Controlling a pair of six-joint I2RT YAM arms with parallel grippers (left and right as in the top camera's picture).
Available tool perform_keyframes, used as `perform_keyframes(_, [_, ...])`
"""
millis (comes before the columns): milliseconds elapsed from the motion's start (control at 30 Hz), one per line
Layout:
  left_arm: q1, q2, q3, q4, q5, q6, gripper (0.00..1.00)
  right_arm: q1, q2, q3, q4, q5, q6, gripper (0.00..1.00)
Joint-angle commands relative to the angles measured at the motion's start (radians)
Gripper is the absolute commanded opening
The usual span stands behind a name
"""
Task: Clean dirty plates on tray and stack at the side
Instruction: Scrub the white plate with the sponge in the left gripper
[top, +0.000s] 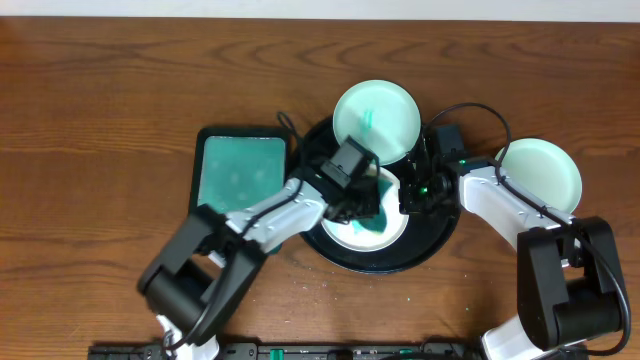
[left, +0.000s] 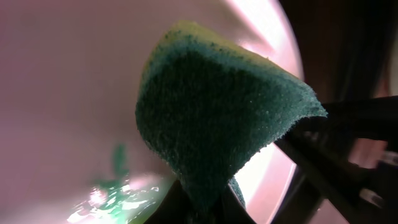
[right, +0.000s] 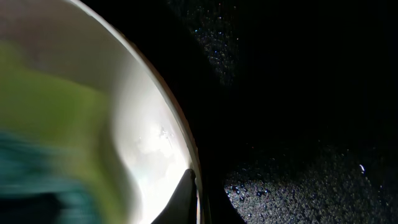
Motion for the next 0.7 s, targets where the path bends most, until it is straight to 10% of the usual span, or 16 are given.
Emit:
perform_keyframes(0, [-0.014, 0.063, 0.016, -0.002, -0.020, -0.038, 0.08, 0.019, 0.037, -0.018, -0.013, 0.043, 0.017, 0.01])
perform_keyframes(200, [0.071, 0.078, 0.019, -0.245, -0.307, -0.111, 0.07, 0.019, 0.037, -0.018, -0.036, 0.044, 0.016, 0.01])
perform_keyframes(667, [0.234, 0.077, 0.086, -0.494, -0.415, -0.077, 0.07, 0.019, 0.037, -0.018, -0.035, 0.044, 0.016, 0.01])
